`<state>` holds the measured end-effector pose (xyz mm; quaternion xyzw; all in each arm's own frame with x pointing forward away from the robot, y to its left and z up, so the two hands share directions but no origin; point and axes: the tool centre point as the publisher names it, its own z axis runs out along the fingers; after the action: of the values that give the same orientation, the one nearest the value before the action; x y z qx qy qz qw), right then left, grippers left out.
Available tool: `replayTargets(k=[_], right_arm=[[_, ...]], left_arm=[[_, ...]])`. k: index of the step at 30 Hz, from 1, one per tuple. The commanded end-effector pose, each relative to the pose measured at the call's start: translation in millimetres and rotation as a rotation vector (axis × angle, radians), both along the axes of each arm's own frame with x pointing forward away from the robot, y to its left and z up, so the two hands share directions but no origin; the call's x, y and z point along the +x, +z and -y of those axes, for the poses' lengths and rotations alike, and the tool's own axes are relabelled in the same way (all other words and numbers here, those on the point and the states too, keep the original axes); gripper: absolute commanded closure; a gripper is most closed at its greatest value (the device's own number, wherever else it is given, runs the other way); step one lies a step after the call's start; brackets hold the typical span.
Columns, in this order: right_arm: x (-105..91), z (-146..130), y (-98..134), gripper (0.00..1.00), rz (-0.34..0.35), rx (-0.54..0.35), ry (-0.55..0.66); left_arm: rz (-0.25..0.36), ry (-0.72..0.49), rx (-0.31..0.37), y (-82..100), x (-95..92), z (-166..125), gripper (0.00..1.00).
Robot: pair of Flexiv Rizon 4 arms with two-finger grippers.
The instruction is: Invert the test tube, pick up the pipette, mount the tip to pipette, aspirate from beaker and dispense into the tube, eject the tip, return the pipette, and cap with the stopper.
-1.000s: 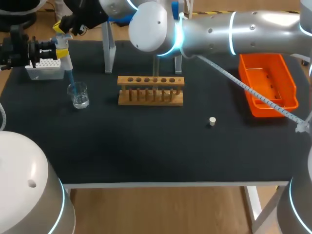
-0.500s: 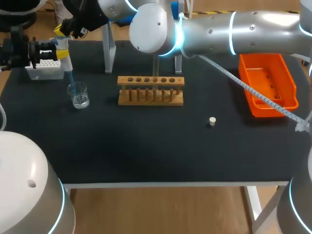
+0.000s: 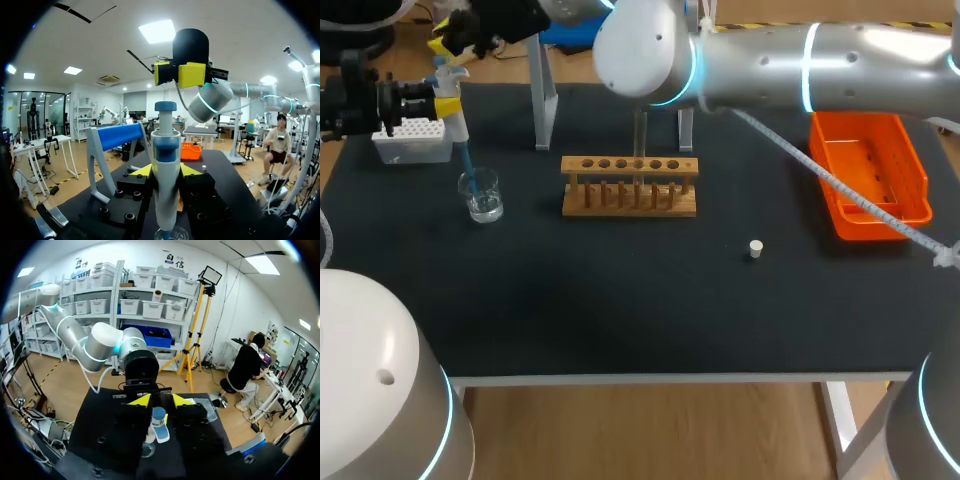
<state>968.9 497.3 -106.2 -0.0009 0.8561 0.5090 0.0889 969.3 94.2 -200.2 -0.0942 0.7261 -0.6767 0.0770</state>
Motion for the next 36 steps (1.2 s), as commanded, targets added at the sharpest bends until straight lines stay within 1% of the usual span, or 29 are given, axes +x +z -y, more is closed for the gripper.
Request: replayTargets(k=[1, 5, 8, 10, 15, 19, 25, 31, 36], right_arm=[[-3.5, 48, 18, 0.00, -0.007, 0.005, 0.029], [-0.4, 89, 27, 0.00, -0.016, 0.015, 0.075], [3.6, 121, 29, 0.00, -0.013, 0.018, 0.112], [4.2, 142, 29, 0.00, 0.005, 0.016, 0.133], [3.2, 194, 23, 0.00, 0.026, 0.009, 0.181], [3.6, 227, 16, 0.00, 0.025, 0.013, 0.189], [0.5, 261, 0, 0.00, 0.018, 0.019, 0.187], [-2.0, 282, -19, 0.00, -0.005, 0.026, 0.166], [-9.5, 296, -40, 0.00, -0.033, 0.026, 0.156]], left_arm=[[0.000, 0.001, 0.001, 0.7, -0.7, 0, 1.00], [0.000, 0.001, 0.001, 0.7, -0.7, 0, 1.00], [0.000, 0.001, 0.001, 0.7, -0.7, 0, 1.00], [0.000, 0.001, 0.001, 0.7, -0.7, 0, 1.00], [0.000, 0.001, 0.001, 0.7, -0.7, 0, 1.00], [0.000, 0.001, 0.001, 0.7, -0.7, 0, 1.00], [0.000, 0.001, 0.001, 0.7, -0.7, 0, 1.00], [0.000, 0.001, 0.001, 0.7, -0.7, 0, 1.00], [0.000, 0.001, 0.001, 0.7, -0.7, 0, 1.00]])
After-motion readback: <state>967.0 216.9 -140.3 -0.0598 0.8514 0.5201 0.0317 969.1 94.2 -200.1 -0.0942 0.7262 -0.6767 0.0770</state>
